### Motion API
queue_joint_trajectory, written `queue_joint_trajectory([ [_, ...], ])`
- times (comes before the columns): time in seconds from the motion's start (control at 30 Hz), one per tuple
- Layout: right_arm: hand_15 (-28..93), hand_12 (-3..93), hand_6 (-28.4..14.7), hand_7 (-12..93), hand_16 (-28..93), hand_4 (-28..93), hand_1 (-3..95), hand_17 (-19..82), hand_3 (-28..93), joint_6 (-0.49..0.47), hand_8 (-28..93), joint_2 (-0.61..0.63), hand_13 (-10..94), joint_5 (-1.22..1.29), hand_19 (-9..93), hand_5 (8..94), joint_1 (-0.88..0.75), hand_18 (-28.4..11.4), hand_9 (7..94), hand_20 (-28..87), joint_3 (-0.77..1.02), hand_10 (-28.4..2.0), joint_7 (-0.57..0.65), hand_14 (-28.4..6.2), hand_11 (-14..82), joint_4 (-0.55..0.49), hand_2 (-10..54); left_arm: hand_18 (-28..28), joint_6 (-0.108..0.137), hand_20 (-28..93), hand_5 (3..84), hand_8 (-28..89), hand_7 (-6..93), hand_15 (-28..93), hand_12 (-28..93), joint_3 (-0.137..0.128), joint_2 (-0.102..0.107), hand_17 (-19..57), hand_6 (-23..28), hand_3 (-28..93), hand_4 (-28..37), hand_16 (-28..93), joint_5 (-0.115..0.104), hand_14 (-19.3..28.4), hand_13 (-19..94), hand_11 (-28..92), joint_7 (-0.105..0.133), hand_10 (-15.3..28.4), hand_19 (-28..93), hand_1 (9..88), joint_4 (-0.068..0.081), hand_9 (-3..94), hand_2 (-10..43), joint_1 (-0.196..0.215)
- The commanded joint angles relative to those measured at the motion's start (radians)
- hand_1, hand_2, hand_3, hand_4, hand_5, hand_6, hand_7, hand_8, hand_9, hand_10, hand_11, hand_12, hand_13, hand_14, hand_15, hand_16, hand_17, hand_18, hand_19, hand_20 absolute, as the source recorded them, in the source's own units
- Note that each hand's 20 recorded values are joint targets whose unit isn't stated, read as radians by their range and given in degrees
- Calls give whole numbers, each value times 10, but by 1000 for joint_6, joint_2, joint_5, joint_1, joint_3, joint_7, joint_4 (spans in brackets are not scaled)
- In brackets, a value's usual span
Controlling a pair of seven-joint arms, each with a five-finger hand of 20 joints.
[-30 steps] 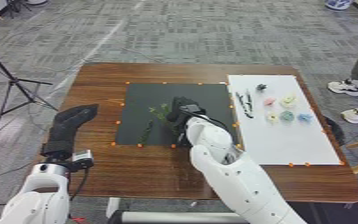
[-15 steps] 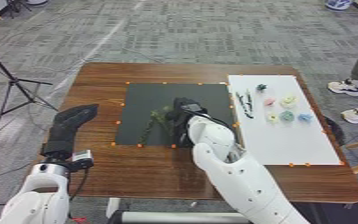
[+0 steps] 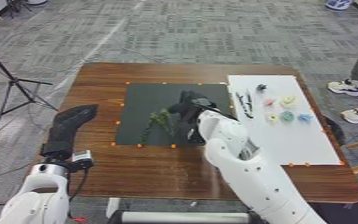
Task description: Arrange flowers
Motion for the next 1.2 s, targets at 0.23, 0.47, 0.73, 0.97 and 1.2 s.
queue_joint_trajectory([
  [0.23,577,192,-53,180,346,-104,189,311,681,12,-69,-41,693,421,768,571,1,-272,740,502,98,-179,-290,-161,156,33,107,127,-16,184,503,-72,188,203,119,4,-8,59,43,694,-163,10,1,169,340,207,-7,128,128,285,-3,441,-14,2],
  [0.47,582,164,-53,151,338,-110,178,309,685,-144,-76,-70,694,368,762,488,-9,-275,730,509,132,-170,-339,-166,128,81,113,127,-13,184,504,-72,189,202,118,0,-10,59,43,694,-164,9,-4,168,340,207,-13,129,128,285,-1,441,-14,3],
  [0.73,576,121,-54,144,336,-130,151,305,681,-244,-75,-96,691,83,756,365,-10,-281,664,512,131,-151,-442,-173,87,115,141,127,-23,184,504,-72,188,202,119,9,-10,59,44,695,-164,11,-1,168,340,207,-15,129,127,285,4,441,-14,-8],
  [0.97,578,111,-49,153,332,-129,146,305,689,-216,-78,-79,691,67,756,372,-18,-282,658,512,126,-148,-422,-173,88,108,135,128,-28,184,503,-71,188,203,119,7,-10,58,43,693,-164,10,-2,169,340,208,-17,128,128,286,5,441,-14,-7],
  [1.2,581,109,-46,154,330,-128,146,310,689,-230,-83,-60,698,85,760,400,-29,-282,679,512,121,-150,-403,-170,93,86,127,128,-24,185,503,-72,188,204,118,-1,-11,57,43,693,-164,10,-3,169,340,207,-9,128,129,285,-2,441,-14,4],
])
